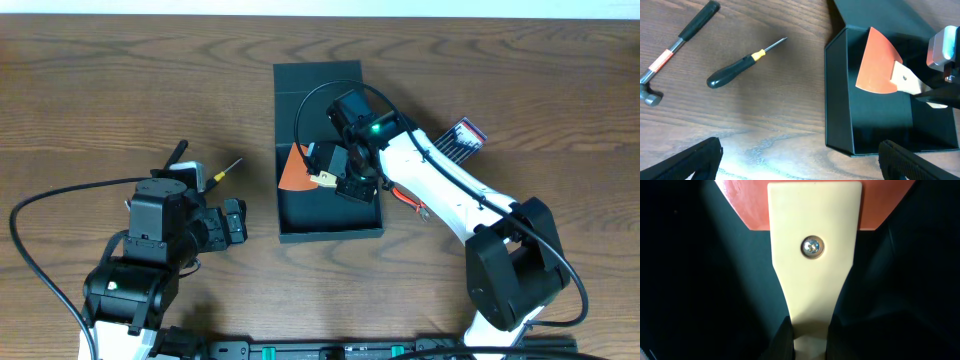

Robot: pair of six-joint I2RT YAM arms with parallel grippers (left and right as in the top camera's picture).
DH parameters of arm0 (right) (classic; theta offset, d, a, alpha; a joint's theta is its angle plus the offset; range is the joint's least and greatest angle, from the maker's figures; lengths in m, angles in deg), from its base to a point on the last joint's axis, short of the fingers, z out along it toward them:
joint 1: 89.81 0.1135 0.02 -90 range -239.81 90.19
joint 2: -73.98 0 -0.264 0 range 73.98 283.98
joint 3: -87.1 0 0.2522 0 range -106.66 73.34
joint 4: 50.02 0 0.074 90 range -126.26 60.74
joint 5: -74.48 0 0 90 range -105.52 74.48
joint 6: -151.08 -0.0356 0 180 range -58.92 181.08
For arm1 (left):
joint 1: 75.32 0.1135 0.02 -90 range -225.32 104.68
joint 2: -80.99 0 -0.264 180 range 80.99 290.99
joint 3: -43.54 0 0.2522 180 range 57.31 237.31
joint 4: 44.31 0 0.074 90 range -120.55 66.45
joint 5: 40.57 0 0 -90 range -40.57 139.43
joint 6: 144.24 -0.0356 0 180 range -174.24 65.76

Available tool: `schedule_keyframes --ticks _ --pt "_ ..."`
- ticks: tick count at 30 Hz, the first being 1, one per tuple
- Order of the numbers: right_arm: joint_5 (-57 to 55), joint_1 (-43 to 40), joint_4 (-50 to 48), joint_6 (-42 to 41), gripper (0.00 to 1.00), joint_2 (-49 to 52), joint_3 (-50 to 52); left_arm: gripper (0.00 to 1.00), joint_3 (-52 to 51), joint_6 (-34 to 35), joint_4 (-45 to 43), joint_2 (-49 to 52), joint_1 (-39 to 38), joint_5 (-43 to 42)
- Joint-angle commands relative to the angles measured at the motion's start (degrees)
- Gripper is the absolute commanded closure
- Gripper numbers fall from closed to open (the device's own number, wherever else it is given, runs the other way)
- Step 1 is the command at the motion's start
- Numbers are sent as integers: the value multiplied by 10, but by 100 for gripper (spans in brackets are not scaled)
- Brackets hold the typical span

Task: Pack container
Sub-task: 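Carry the scraper over the black box with the right gripper, then lower the scraper into the box and open the right gripper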

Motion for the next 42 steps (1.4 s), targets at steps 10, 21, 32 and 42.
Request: schedule_keyframes --ticks 10,21,32,42 --pt "11 0 -16 9 99 2 25 1 11 -10 0 -1 1 7" --pt "11 -3 -68 5 99 2 95 1 11 -10 0 -1 1 6" --pt "11 -3 -85 -9 61 2 114 1 11 -10 0 -1 1 6" --pt "11 -2 -90 -67 48 1 41 1 11 -10 0 -1 1 7"
